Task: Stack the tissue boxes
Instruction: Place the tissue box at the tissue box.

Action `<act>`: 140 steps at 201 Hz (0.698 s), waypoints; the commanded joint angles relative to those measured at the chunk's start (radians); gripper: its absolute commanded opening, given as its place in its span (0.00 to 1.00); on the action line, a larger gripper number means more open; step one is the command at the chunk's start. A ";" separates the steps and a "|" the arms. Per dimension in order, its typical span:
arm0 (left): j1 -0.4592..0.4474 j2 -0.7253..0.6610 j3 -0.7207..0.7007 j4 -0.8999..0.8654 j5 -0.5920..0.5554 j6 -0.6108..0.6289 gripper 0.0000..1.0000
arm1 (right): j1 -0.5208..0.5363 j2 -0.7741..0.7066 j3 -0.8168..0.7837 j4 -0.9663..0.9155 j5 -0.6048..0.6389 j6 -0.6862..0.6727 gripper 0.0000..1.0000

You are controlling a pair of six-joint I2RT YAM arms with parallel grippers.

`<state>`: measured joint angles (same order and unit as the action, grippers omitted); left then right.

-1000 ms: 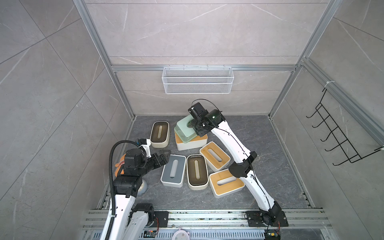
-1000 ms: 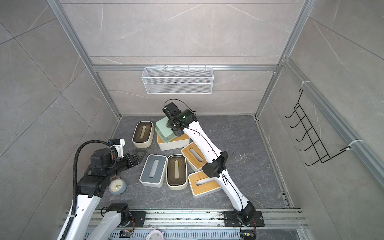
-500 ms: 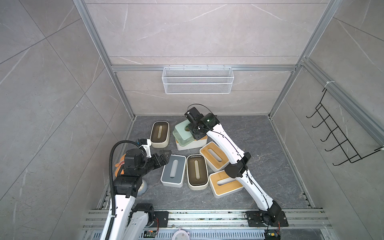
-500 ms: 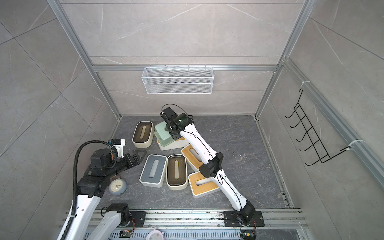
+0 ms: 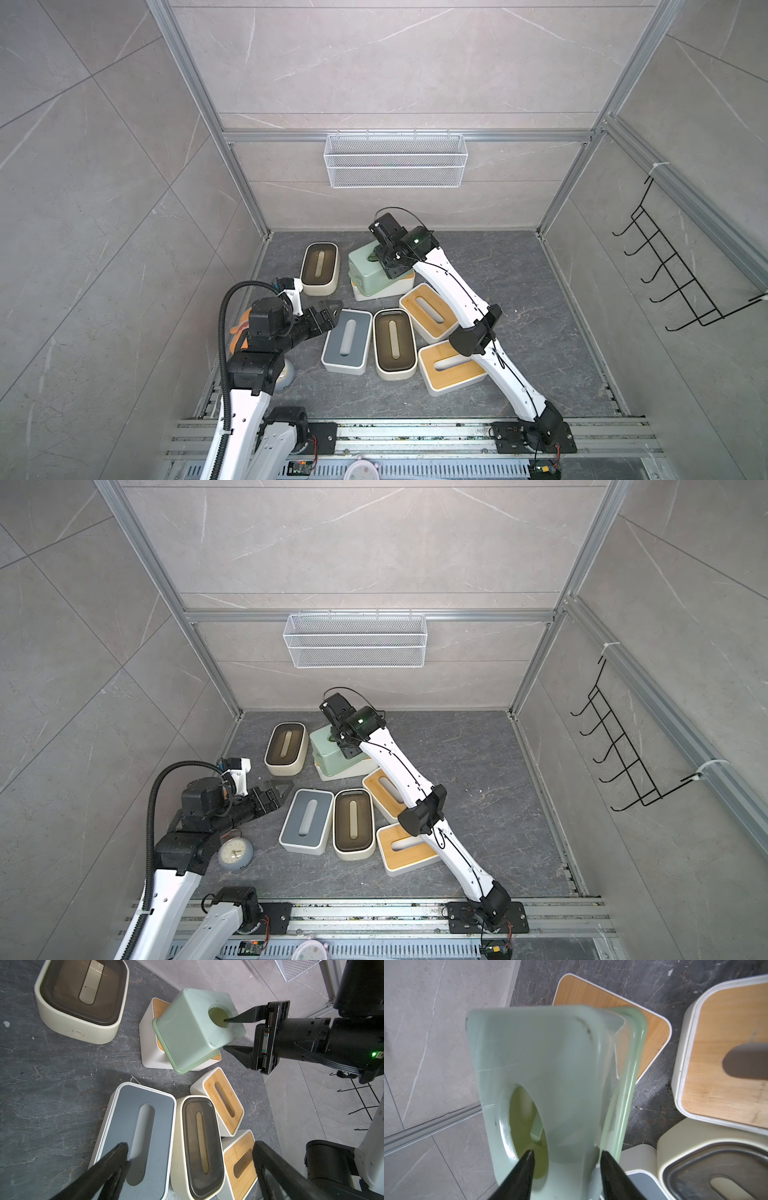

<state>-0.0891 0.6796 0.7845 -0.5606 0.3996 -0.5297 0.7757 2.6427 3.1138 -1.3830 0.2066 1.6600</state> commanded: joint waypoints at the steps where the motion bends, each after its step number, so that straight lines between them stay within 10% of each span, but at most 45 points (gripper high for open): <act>1: 0.005 -0.008 -0.003 0.027 0.028 0.019 0.96 | -0.001 0.019 0.051 0.009 0.020 -0.018 0.56; 140: 0.006 -0.006 0.004 0.007 -0.003 0.025 1.00 | 0.013 -0.127 0.052 0.032 0.066 -0.207 0.76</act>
<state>-0.0891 0.6796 0.7845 -0.5610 0.3946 -0.5297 0.7769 2.6080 3.1138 -1.3567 0.2371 1.5242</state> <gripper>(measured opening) 0.996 0.731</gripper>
